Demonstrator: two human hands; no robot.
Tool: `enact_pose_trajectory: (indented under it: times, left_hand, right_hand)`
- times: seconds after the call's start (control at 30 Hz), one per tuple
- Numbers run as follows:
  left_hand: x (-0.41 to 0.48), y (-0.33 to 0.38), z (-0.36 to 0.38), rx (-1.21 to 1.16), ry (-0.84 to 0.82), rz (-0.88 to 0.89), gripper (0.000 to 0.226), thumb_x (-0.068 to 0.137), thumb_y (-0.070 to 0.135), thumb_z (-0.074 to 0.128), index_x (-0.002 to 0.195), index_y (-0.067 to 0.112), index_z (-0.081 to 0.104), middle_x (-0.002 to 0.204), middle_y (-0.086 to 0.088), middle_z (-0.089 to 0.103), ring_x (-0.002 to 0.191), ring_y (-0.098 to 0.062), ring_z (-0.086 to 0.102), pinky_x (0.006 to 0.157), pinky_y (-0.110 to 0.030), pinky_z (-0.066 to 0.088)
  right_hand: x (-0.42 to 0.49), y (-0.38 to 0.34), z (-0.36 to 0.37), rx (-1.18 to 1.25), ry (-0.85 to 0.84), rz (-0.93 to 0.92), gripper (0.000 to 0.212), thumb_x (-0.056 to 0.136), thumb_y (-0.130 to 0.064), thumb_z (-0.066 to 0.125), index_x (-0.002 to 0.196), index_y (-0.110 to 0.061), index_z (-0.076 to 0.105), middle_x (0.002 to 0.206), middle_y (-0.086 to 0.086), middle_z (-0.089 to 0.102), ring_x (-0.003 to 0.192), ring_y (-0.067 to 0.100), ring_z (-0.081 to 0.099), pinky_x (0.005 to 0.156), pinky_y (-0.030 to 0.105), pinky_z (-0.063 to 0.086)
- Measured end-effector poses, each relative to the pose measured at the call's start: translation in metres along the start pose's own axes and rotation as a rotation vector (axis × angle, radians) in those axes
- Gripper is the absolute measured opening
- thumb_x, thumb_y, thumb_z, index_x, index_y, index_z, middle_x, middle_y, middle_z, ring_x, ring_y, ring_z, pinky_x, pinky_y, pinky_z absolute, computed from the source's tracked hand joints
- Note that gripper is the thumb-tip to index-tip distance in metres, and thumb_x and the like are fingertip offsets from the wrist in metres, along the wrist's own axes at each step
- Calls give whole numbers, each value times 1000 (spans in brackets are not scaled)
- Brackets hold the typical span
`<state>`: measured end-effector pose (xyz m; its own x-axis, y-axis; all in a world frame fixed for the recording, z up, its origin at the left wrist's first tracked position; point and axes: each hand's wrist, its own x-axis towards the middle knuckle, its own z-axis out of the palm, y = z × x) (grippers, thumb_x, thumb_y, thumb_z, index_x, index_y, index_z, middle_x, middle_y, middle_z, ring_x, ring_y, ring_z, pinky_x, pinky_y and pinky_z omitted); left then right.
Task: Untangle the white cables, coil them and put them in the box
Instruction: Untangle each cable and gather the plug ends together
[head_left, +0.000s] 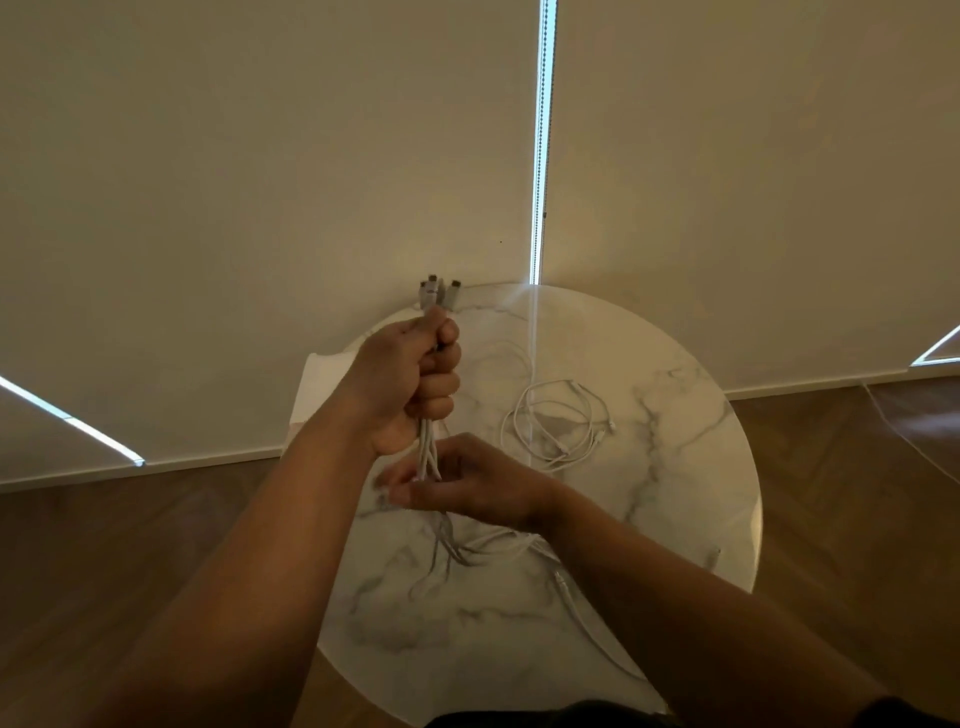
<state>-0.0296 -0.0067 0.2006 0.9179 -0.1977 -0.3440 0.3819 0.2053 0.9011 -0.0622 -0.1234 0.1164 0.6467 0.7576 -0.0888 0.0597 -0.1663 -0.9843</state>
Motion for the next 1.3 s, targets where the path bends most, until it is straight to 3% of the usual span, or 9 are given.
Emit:
enact_pose_trajectory:
  times: [0.13,0.37,0.57,0.67,0.8,0.9,1.0,1.13,1.3]
  left_hand:
    - [-1,40,-31,-90,101,111,37,105,27,30,70,23,44,48,11,27,32,-1,17,29,-14,11]
    - [1,47,-119,8,394,158,39,106,31,29,70,24,42,45,11,28,32,-2,18,31,-17,11]
    - [10,-8,-137,861,523,86,36,100,27,43,68,16,54,55,-3,49,44,-19,38,45,-21,28]
    - [9,-37,-112,1165,257,23,37,100,19,43,65,15,54,59,-1,56,54,-20,47,51,-28,35]
    - [3,-73,-68,820,-127,-47,38,104,18,39,85,-6,61,83,-6,69,77,-16,65,79,-30,55]
    - [6,-93,-51,660,-275,-50,39,104,19,39,93,-11,60,115,-7,71,111,-10,65,100,-26,49]
    - [6,-103,-39,502,-258,-71,36,104,16,38,72,4,51,109,-10,71,108,-12,67,99,-25,49]
    - [6,-113,-36,330,-256,-90,30,104,18,38,78,6,46,101,-30,67,93,-36,70,90,-39,55]
    - [7,-116,-41,324,-252,-157,32,100,27,42,72,11,45,71,-12,63,66,-21,56,64,-30,44]
  right_hand:
    - [-9,48,14,-265,-93,106,38,95,-25,60,60,-12,66,66,10,71,56,9,63,74,29,54]
    - [-74,140,-4,-468,74,395,53,89,-43,63,47,-12,55,39,2,50,43,6,54,64,26,50]
    - [-70,109,-44,-80,349,265,32,89,-19,70,67,-2,54,54,2,41,45,9,42,45,24,37]
    - [-60,84,-56,-400,295,201,26,88,-18,69,65,-7,62,53,-1,49,48,3,44,50,19,34]
    - [-43,69,-40,-632,193,199,31,87,-27,65,58,-19,55,53,-5,49,48,4,43,49,17,31]
    - [-39,61,-38,-597,256,187,32,84,-22,66,55,-23,53,49,-8,46,43,4,43,47,15,31]
    - [-36,55,-41,-620,297,208,32,81,-23,67,52,-18,55,47,-3,45,42,8,38,46,17,28]
    - [-38,47,-50,-578,279,239,23,79,-19,65,60,-6,62,51,3,49,48,12,40,49,24,33]
    - [-57,40,-72,-368,76,302,10,88,-14,64,82,-12,70,64,-4,63,56,6,54,56,21,43]
